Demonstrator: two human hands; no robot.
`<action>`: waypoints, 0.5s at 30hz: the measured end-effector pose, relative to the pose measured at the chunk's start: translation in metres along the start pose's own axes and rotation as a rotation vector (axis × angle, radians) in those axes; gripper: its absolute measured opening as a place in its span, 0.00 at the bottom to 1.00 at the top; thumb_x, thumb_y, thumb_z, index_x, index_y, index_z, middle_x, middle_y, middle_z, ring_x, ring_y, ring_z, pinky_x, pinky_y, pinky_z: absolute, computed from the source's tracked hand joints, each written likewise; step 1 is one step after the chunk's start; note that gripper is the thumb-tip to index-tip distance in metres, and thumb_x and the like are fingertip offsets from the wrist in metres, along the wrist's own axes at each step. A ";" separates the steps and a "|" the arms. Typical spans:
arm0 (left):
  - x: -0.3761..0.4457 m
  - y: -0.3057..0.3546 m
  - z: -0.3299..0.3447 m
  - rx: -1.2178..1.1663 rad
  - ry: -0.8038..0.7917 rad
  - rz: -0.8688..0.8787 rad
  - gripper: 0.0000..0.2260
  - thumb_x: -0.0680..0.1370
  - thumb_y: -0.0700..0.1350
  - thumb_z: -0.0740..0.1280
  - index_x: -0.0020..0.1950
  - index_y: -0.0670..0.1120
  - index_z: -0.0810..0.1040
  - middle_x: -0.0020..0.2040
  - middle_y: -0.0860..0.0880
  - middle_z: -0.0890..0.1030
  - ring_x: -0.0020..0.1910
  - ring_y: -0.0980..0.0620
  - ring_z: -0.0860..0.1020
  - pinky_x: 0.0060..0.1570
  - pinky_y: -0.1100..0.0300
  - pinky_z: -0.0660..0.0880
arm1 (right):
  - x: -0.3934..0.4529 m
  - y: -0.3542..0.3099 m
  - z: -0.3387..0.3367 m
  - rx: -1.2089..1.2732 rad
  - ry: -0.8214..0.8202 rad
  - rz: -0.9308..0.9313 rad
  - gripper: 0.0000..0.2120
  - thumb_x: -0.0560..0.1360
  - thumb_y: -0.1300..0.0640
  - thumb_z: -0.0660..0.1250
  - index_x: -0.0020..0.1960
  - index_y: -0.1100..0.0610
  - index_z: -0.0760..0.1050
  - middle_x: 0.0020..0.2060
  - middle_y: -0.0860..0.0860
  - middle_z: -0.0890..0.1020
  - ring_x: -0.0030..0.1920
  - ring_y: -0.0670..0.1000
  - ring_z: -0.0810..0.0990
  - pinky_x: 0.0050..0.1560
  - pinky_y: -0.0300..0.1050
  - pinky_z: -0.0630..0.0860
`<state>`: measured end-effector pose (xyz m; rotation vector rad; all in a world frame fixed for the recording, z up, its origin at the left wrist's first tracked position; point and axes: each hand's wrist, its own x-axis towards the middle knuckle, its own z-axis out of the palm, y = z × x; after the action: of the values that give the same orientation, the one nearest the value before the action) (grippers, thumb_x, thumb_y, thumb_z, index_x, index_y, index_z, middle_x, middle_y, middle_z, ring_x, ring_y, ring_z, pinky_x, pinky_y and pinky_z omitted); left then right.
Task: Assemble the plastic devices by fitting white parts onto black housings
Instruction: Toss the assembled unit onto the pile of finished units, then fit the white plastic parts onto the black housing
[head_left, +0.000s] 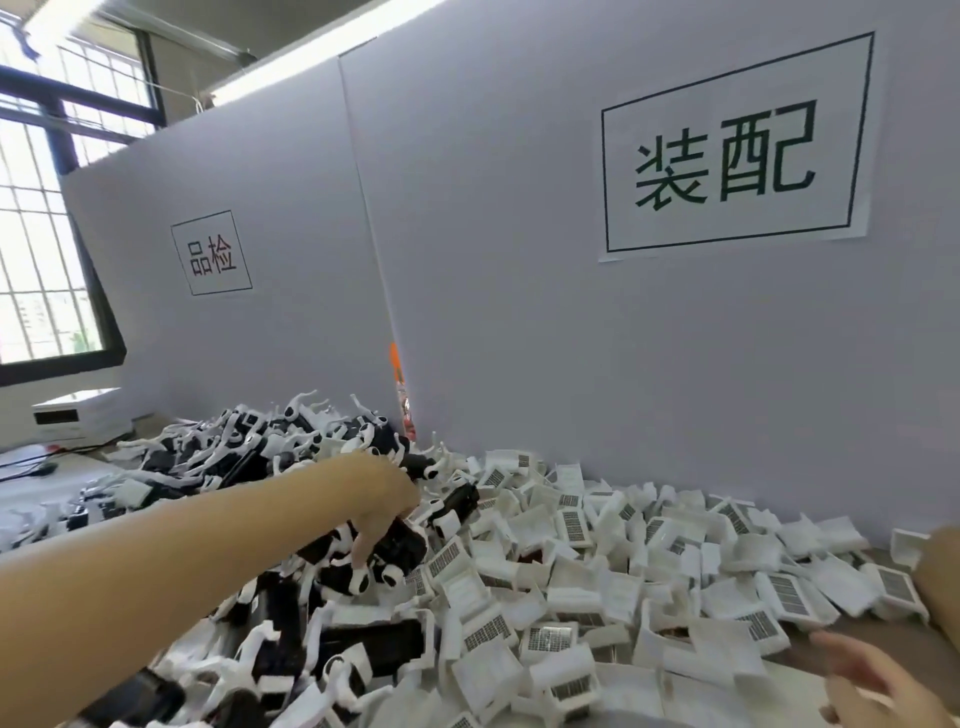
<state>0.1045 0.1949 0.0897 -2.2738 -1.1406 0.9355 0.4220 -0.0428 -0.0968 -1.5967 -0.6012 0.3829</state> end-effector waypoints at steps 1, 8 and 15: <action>0.003 0.003 0.007 0.085 0.063 -0.004 0.30 0.74 0.48 0.77 0.72 0.45 0.70 0.69 0.46 0.73 0.68 0.43 0.70 0.65 0.47 0.71 | -0.004 0.005 0.001 0.030 0.004 0.008 0.18 0.79 0.79 0.55 0.56 0.61 0.76 0.44 0.61 0.75 0.27 0.58 0.76 0.26 0.30 0.71; 0.007 0.000 0.013 0.065 0.293 0.072 0.16 0.77 0.44 0.70 0.63 0.42 0.75 0.65 0.45 0.68 0.63 0.45 0.68 0.53 0.53 0.73 | -0.008 0.002 -0.003 -0.038 0.035 0.079 0.17 0.75 0.80 0.61 0.61 0.69 0.75 0.51 0.64 0.78 0.46 0.62 0.77 0.38 0.33 0.74; 0.007 -0.029 0.001 -0.789 0.410 0.023 0.17 0.76 0.47 0.73 0.61 0.45 0.74 0.55 0.52 0.75 0.53 0.51 0.75 0.48 0.61 0.70 | -0.015 -0.017 -0.009 0.128 -0.010 0.199 0.15 0.80 0.77 0.55 0.65 0.75 0.70 0.60 0.68 0.75 0.36 0.47 0.80 0.46 0.43 0.72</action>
<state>0.0910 0.2170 0.1046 -2.8828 -1.4465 -0.0413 0.4120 -0.0583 -0.0802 -1.5358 -0.4174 0.5669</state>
